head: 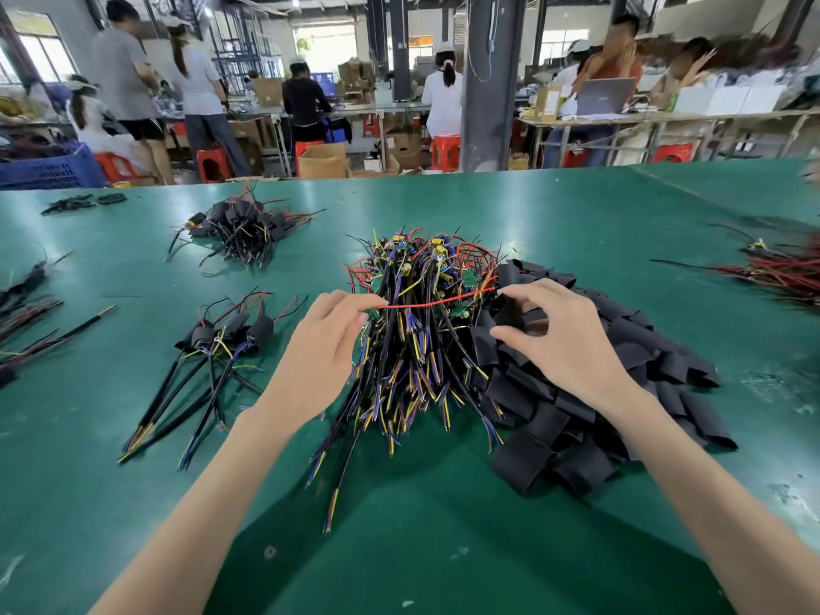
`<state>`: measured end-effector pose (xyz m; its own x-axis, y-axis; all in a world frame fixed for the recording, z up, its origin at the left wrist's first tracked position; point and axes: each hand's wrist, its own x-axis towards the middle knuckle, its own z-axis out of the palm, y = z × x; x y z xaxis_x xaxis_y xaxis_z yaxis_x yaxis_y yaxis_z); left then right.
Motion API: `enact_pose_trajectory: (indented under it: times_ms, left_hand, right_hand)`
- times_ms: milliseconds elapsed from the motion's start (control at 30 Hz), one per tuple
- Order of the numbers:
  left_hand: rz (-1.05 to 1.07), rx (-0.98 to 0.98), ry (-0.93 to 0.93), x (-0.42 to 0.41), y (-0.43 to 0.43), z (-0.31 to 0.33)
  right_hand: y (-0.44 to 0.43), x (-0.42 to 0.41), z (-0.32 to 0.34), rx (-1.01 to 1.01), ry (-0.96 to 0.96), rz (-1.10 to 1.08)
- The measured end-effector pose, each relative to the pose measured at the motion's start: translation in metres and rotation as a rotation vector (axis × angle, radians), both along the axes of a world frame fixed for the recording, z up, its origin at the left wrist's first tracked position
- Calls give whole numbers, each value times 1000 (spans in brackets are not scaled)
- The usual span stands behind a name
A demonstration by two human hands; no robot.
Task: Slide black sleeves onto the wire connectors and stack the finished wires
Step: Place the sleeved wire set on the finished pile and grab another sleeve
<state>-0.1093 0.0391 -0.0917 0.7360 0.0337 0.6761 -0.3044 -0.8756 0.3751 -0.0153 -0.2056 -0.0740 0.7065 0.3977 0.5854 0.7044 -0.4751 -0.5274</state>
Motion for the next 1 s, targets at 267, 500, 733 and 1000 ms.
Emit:
enact_pose_trajectory:
  times_ms: [267,500,733,1000]
  left_hand:
    - [8,67,8,-3,0,4]
    - [47,179,12,-4,-6,6]
    - [-40,-32,42,-6,-25,1]
    - [-109,9,-19,-9,-34,4]
  right_hand:
    - [0,2,-1,15,-10,-6]
    - [1,3,-8,-128,-183,23]
    - [6,-1,-15,-334,-378,-87]
    - [9,0,-18,-245,-218,-67]
